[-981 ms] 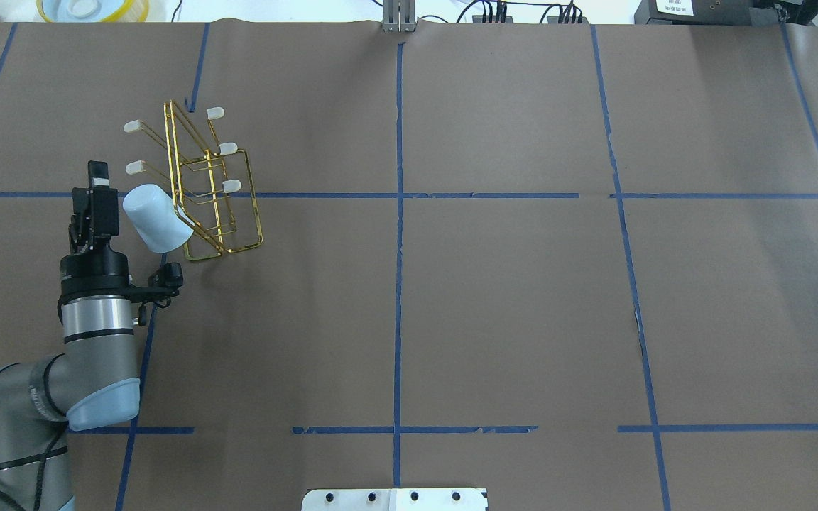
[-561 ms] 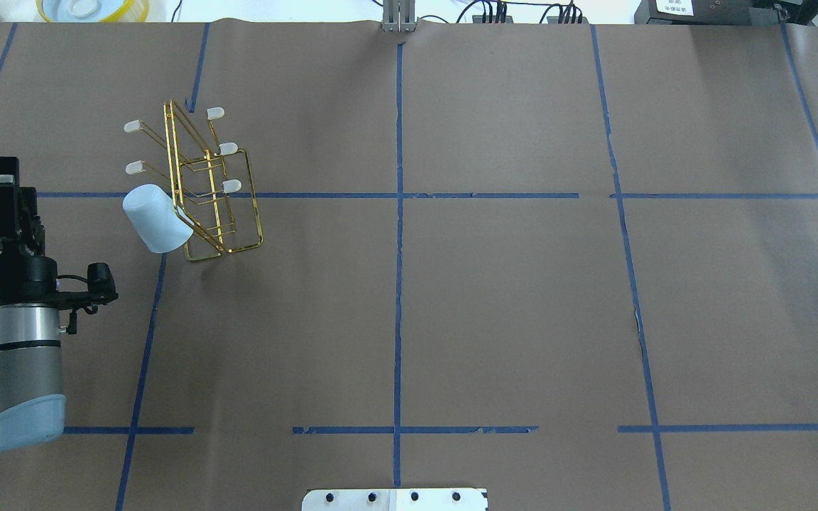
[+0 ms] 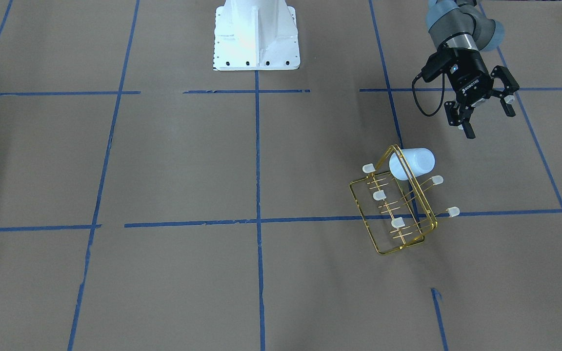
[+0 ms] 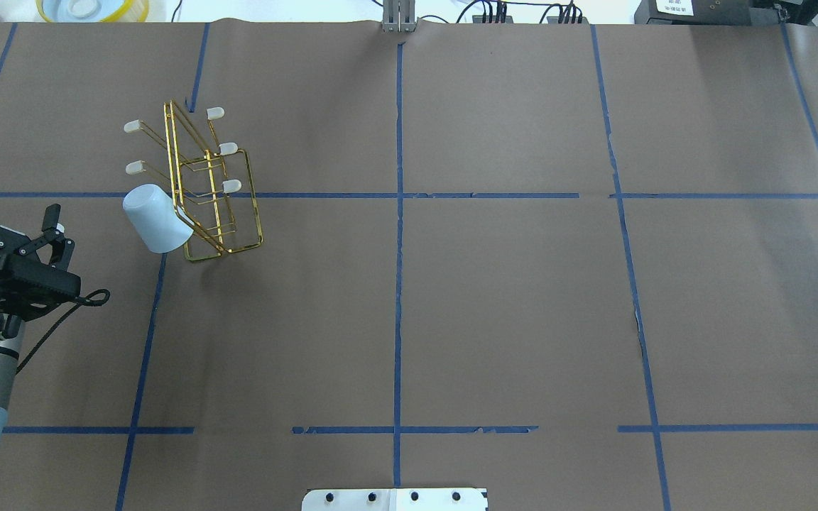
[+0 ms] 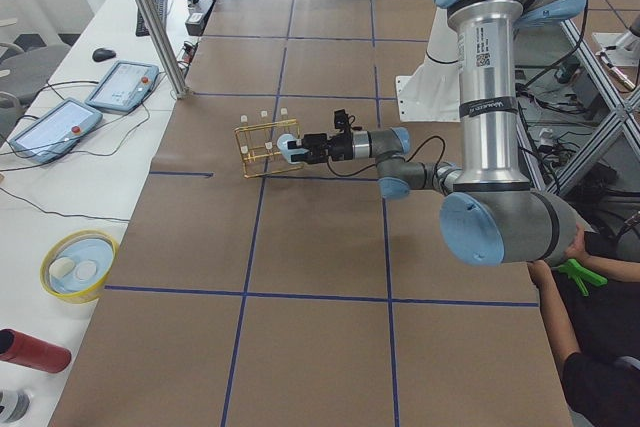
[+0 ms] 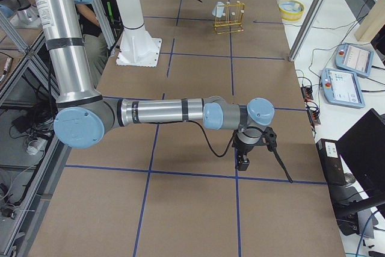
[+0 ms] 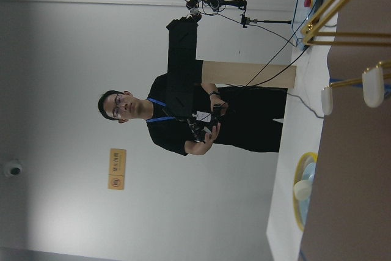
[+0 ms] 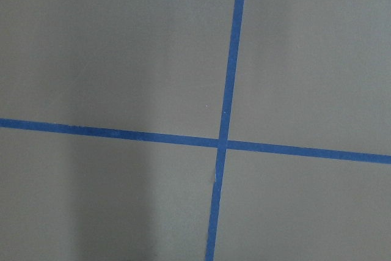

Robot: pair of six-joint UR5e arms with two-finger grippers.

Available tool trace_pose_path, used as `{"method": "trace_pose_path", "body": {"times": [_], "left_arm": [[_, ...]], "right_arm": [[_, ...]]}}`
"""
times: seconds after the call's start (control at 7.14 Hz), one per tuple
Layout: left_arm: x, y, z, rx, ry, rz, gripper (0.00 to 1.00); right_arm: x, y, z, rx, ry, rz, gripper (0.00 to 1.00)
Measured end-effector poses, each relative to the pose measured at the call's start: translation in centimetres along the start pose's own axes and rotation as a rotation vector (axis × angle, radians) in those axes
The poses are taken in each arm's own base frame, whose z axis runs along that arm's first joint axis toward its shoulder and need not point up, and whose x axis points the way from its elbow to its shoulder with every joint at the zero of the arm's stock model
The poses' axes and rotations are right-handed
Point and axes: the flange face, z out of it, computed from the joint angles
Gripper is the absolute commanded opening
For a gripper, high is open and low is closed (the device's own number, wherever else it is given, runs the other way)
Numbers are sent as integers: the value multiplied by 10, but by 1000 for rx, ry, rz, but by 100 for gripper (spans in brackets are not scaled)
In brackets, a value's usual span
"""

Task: Hang cup on cup holder
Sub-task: 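Open the left gripper and pull it back from the hanging cup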

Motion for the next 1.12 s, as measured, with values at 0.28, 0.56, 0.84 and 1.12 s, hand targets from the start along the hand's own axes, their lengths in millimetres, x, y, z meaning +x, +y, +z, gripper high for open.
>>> {"method": "trace_pose_path", "body": {"times": [0.28, 0.56, 0.84, 1.12], "left_arm": [[-4, -10, -5, -11, 211, -366, 100], [-15, -22, -6, -62, 448, -673, 100], [-36, -28, 6, -106, 635, -787, 100], [-69, -18, 29, -161, 791, -765, 100]], "right_arm": [[0, 0, 0, 0, 0, 0, 100], [0, 0, 0, 0, 0, 0, 100], [0, 0, 0, 0, 0, 0, 100], [0, 0, 0, 0, 0, 0, 100]]}}
